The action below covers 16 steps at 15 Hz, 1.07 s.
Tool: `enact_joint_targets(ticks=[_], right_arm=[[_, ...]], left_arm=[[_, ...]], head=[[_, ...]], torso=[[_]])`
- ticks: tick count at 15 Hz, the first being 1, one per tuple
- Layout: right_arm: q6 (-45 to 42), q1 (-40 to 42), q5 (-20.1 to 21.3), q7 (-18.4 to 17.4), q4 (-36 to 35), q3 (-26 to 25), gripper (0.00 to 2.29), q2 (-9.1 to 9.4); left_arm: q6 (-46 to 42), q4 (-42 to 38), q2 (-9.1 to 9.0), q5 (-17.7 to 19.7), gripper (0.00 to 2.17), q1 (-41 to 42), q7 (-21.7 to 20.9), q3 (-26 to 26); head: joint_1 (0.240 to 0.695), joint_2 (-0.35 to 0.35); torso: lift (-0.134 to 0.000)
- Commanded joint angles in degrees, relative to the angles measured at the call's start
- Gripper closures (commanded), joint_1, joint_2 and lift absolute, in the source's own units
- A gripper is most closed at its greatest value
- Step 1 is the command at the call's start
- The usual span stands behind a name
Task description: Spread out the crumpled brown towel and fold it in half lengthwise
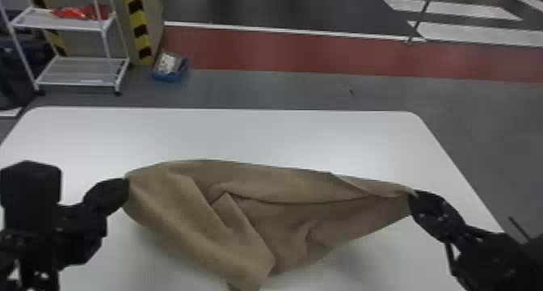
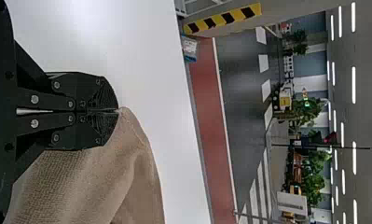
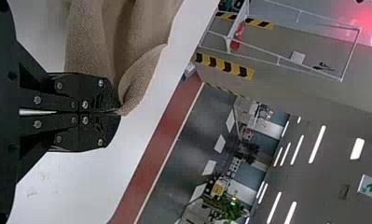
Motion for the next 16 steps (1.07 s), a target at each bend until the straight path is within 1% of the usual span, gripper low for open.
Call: enact_joint_targets(ticks=[1,2,3,4,5,6,7,8,11,13,14,15,16], right_arm=[[-6.50,-0.52,7.77,1.49,-0.04,-1.57,1.68,-0.53],[-9.14,-0.43,12.34,1.40,-0.12,-1.40,1.68,-0.97],[-10.90,-0.52,17.00,1.40,-0.12,-0.78,1.68,-1.05],[-10.72,-1.13,21.22,1.22,-0.12,0.10,1.68,-1.05],[-8.61,-1.75,22.10,1.40,-0.04,0.36,1.68,-1.05],[-7.91,-2.36,22.10,1.40,0.14,0.45,1.68,-1.14],[-7.21,-2.89,22.36,1.40,1.02,1.07,1.68,-1.14],[-6.86,-3.42,22.71,1.40,1.55,1.42,1.68,-1.14],[-4.57,-4.91,23.94,1.58,2.69,2.03,1.68,-1.23],[-2.11,-5.09,24.73,2.02,3.92,2.21,1.68,-1.85],[0.00,-5.96,26.23,1.93,5.50,2.74,1.67,-2.11],[1.93,-6.93,27.54,1.93,6.91,3.79,1.44,-2.11],[4.39,-7.81,27.81,1.75,8.31,4.76,0.63,-2.11]], left_arm=[[7.61,-1.08,0.42,-0.13,1.23,-6.58,-1.67,2.43],[8.49,-0.11,0.33,-0.57,1.23,-8.86,-2.02,2.52],[8.49,1.56,0.33,-0.66,1.23,-10.27,-2.02,1.99],[8.49,3.84,0.33,-0.48,1.22,-11.85,-1.58,1.64],[8.31,5.95,0.33,0.39,0.90,-12.82,-0.71,0.67],[8.31,7.18,0.16,1.19,0.32,-13.08,0.61,-0.12],[8.31,8.24,0.07,1.10,0.01,-13.26,1.40,-1.88],[8.14,8.94,-0.19,0.83,0.00,-12.99,2.02,-3.20],[7.79,8.77,-0.28,1.01,0.02,-12.12,3.25,-3.81],[6.38,7.27,0.07,1.01,0.06,-8.60,2.99,-2.76],[4.45,5.87,0.07,1.19,0.09,-5.79,2.46,-1.97],[1.99,4.99,0.07,1.27,0.11,-3.33,2.46,-1.88],[-1.18,4.64,0.07,1.19,0.14,-0.95,2.19,-1.97]], head=[[0.695,-0.130],[0.695,-0.124],[0.695,-0.104],[0.695,-0.095],[0.695,-0.087],[0.695,-0.082],[0.695,-0.080],[0.695,-0.094],[0.695,-0.123],[0.695,-0.133],[0.695,-0.140],[0.695,-0.143],[0.695,-0.150]], torso=[[-0.125],[-0.125],[-0.125],[-0.125],[-0.125],[-0.125],[-0.125],[-0.125],[-0.125],[-0.125],[-0.125],[-0.125],[-0.125]])
